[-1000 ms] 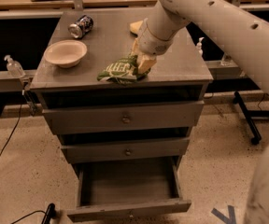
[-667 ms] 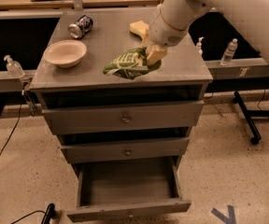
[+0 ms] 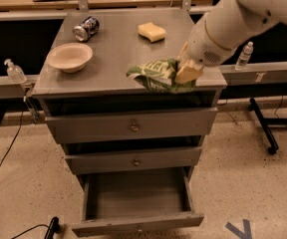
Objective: Place green jalapeno chip bag into bottom drawer
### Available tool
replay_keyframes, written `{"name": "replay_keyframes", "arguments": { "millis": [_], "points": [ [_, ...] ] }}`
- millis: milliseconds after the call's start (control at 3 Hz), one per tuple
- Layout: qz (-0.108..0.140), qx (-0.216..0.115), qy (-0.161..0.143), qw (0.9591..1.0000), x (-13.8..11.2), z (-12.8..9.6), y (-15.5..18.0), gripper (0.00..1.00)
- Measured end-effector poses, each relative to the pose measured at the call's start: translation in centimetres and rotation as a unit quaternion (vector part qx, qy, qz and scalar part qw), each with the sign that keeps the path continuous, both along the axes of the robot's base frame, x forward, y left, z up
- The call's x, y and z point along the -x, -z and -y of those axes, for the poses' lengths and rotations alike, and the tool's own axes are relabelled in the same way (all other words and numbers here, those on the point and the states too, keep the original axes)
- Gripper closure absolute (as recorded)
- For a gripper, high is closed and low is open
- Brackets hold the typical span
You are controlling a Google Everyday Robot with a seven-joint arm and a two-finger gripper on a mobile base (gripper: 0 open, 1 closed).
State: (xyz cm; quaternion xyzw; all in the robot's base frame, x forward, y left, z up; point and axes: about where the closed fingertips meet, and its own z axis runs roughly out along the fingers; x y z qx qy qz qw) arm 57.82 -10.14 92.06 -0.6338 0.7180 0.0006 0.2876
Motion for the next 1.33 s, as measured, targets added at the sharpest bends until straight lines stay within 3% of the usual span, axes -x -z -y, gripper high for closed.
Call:
{"name": "replay_keyframes", "arguments": {
  "millis": [333,667,1000,1333],
  "points": [
    [-0.060,-0.025,0.073,0.9952,2.6,0.0,4.5,1.00],
    [-0.126,-0.045,0.145,0.9803,3.6,0.3,8.2,1.00],
    [-0.138,-0.050,0.163,0.9756,3.7,0.3,8.5,1.00],
    [-0.138,-0.050,0.163,0.9756,3.7,0.3,8.5,1.00]
  ]
}}
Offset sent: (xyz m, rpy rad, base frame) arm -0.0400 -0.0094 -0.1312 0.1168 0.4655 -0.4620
